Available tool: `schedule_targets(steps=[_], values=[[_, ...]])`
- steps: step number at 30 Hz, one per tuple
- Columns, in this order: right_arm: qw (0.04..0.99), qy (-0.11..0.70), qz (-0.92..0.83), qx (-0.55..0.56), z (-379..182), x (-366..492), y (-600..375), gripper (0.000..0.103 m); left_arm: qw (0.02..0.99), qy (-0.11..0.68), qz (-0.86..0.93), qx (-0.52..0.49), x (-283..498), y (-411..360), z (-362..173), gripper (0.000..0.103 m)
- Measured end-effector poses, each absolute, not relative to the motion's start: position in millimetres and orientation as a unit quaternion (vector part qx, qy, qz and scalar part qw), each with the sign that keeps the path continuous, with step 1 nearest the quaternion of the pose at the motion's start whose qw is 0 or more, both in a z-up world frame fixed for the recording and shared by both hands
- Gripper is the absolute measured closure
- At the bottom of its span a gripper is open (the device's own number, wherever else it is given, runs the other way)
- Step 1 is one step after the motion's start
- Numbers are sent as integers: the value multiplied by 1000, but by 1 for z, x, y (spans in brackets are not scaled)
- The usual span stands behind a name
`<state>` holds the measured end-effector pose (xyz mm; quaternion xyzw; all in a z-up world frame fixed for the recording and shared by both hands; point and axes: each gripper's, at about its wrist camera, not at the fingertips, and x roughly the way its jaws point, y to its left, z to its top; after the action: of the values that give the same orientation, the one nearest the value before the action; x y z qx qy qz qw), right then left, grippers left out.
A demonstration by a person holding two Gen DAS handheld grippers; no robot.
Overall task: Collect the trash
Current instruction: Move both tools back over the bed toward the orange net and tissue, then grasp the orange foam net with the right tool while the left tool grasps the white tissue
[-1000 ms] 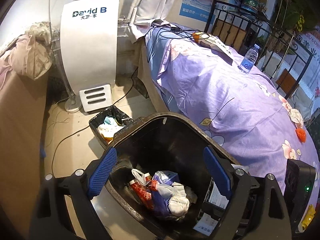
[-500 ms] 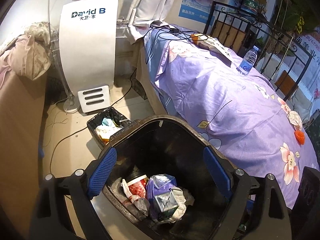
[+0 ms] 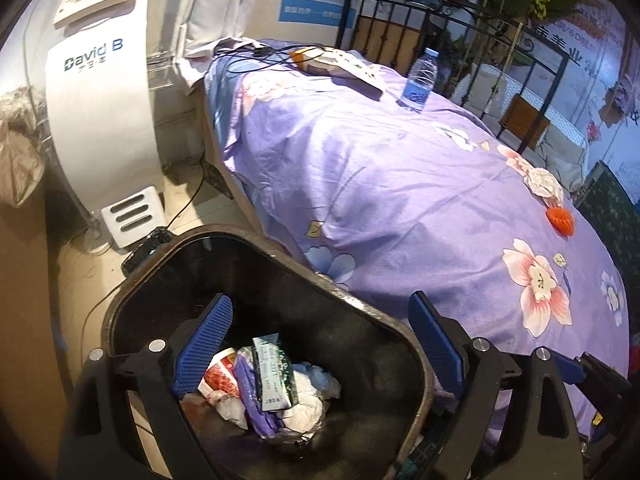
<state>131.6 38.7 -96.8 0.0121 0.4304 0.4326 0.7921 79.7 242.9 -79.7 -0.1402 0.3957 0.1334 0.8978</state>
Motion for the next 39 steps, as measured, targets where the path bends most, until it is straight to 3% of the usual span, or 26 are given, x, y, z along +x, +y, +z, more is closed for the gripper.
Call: schedule_targets(steps=[22, 39], values=[[854, 468, 225, 28, -67, 260, -178, 20, 899, 427, -96, -25, 198, 63, -64, 12], [880, 460, 112, 46, -111, 461, -216, 20, 889, 438, -133, 30, 268, 9, -77, 11]])
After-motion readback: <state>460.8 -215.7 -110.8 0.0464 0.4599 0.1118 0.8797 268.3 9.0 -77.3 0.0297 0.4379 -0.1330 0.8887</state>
